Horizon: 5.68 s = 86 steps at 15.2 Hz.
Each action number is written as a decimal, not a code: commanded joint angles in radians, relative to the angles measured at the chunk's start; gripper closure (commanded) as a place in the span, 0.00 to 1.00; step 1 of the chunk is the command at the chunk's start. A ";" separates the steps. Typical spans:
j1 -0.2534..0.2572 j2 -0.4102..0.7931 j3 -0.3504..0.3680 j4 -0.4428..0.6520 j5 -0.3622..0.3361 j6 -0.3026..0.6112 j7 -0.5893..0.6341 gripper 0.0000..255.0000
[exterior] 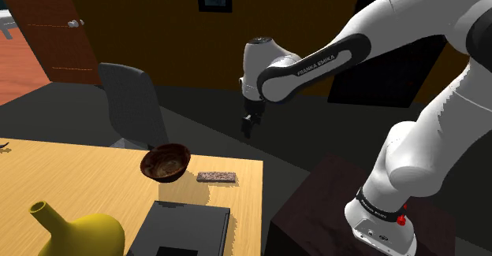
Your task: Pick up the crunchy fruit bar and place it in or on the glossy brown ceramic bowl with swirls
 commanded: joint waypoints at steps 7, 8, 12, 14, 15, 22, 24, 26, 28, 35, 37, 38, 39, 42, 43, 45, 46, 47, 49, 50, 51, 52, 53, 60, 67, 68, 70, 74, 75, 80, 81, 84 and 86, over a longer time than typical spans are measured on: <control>0.049 0.268 0.060 0.092 -0.086 0.179 0.013 0.00; 0.056 0.302 0.066 0.107 -0.102 0.197 0.018 0.00; 0.092 0.438 0.078 0.176 -0.174 0.260 0.040 0.00; 0.114 0.505 0.079 0.215 -0.211 0.285 0.052 0.00; 0.126 0.539 0.078 0.236 -0.230 0.297 0.057 0.00; 0.150 0.642 0.054 0.267 -0.281 0.365 0.086 0.00; 0.153 0.661 0.048 0.271 -0.290 0.380 0.092 0.00; 0.153 0.661 0.048 0.271 -0.290 0.380 0.092 0.00; 0.153 0.661 0.048 0.271 -0.290 0.380 0.092 0.00; 0.153 0.661 0.048 0.271 -0.290 0.380 0.091 1.00; 0.153 0.666 0.048 0.280 -0.289 0.376 0.089 1.00; 0.155 0.671 0.047 0.284 -0.290 0.377 0.091 1.00; 0.156 0.672 0.047 0.287 -0.290 0.375 0.092 1.00; 0.153 0.661 0.048 0.271 -0.290 0.380 0.092 1.00; 0.150 0.650 0.052 0.270 -0.284 0.370 0.087 1.00; 0.145 0.627 0.060 0.267 -0.273 0.351 0.077 1.00; 0.142 0.616 0.064 0.266 -0.267 0.341 0.072 1.00; 0.139 0.605 0.067 0.266 -0.262 0.331 0.067 1.00; 0.135 0.583 0.074 0.265 -0.250 0.310 0.057 1.00; 0.132 0.572 0.078 0.265 -0.244 0.300 0.052 1.00; 0.130 0.561 0.081 0.265 -0.238 0.289 0.048 1.00; 0.128 0.551 0.084 0.266 -0.233 0.279 0.043 1.00; 0.126 0.540 0.087 0.266 -0.227 0.268 0.038 1.00; 0.115 0.471 0.104 0.277 -0.188 0.192 0.005 1.00; 0.108 0.410 0.115 0.299 -0.153 0.112 -0.024 1.00; 0.107 0.402 0.117 0.303 -0.149 0.101 -0.028 1.00; 0.106 0.386 0.119 0.312 -0.140 0.077 -0.036 1.00; 0.104 0.356 0.122 0.332 -0.124 0.029 -0.050 1.00; 0.104 0.355 0.122 0.333 -0.124 0.027 -0.050 1.00; 0.140 0.544 0.122 0.600 -0.168 -0.061 -0.013 1.00; 0.150 0.584 0.121 0.659 -0.176 -0.082 -0.008 1.00; 0.181 0.709 0.115 0.852 -0.195 -0.155 0.000 1.00; 0.205 0.801 0.110 1.000 -0.206 -0.212 0.001 1.00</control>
